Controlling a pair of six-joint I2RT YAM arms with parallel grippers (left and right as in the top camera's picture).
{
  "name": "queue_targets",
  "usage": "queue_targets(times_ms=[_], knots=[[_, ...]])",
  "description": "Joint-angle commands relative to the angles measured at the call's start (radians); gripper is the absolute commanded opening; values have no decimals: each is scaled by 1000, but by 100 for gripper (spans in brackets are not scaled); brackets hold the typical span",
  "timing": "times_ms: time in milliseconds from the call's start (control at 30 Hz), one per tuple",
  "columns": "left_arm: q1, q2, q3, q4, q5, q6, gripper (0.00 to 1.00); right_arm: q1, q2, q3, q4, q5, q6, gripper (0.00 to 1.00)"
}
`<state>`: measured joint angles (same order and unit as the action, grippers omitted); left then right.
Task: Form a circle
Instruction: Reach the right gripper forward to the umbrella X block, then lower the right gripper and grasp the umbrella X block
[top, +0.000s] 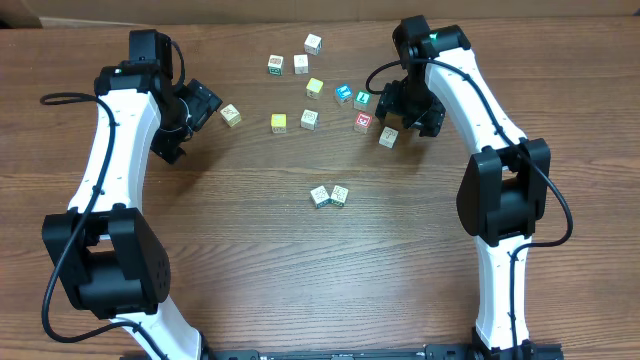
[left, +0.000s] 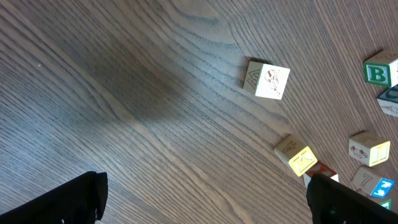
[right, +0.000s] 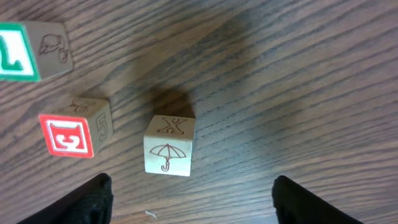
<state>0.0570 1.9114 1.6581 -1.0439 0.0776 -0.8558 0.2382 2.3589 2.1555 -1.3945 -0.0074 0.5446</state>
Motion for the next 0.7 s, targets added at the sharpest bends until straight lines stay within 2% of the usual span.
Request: queue_targets(times_ms=[0,667], knots=[[0,-10,7,1,-7,26,100,12,25,3,6,14,10,78],[0,-10,7,1,-7,26,100,16,25,3,62,14,9,75]])
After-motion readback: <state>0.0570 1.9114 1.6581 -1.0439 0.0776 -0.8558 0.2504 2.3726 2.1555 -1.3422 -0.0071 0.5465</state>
